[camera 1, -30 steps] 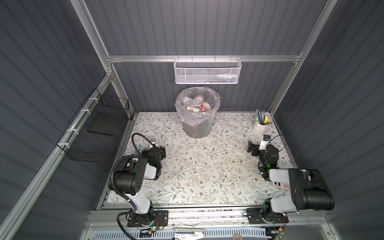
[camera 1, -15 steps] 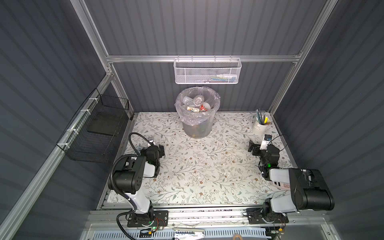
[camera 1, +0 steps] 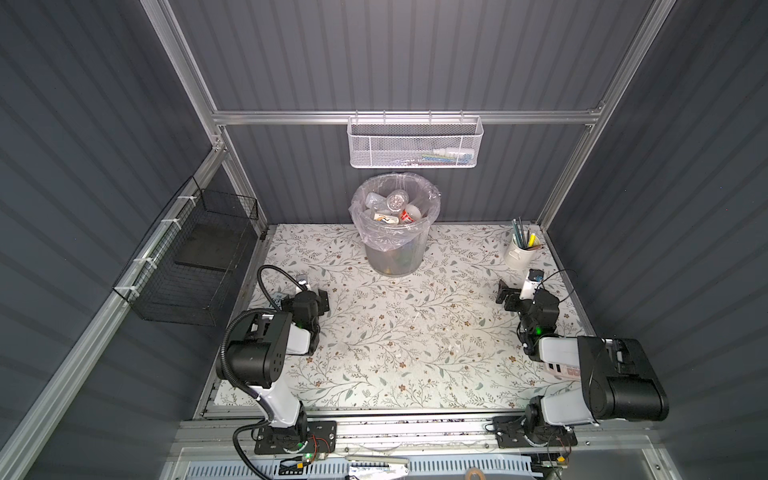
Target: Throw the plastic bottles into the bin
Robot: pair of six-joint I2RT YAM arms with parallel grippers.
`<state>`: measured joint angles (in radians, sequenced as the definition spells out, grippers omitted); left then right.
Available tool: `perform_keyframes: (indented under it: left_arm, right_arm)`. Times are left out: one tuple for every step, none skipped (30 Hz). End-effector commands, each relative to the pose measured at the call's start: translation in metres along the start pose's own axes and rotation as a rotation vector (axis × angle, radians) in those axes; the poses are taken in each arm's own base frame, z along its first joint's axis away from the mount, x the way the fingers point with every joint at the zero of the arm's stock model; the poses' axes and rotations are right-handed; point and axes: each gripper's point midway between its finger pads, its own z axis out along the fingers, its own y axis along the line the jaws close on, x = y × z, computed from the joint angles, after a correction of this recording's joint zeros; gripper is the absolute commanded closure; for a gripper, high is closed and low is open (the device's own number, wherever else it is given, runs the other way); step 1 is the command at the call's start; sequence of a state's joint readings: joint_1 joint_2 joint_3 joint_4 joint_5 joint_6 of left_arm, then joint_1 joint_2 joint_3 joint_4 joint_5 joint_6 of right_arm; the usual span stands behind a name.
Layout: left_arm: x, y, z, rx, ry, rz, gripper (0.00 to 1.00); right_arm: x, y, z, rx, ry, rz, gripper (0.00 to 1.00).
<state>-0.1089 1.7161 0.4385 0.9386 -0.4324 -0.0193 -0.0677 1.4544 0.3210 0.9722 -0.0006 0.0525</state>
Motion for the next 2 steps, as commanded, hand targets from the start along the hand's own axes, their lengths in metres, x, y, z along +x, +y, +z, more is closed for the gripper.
perform_keyframes:
  left_arm:
    - [-0.0085, -0.0025, 0.0017, 0.008, -0.024, -0.022, 0.01]
    - [-0.009, -0.0023, 0.0016, 0.007, -0.026, -0.023, 0.01]
  right_arm:
    - [-0.0013, 0.0011, 0.0011, -0.007, -0.006, 0.01, 0.01]
    - [-0.0012, 0.0011, 0.0011, -0.007, -0.006, 0.01, 0.01]
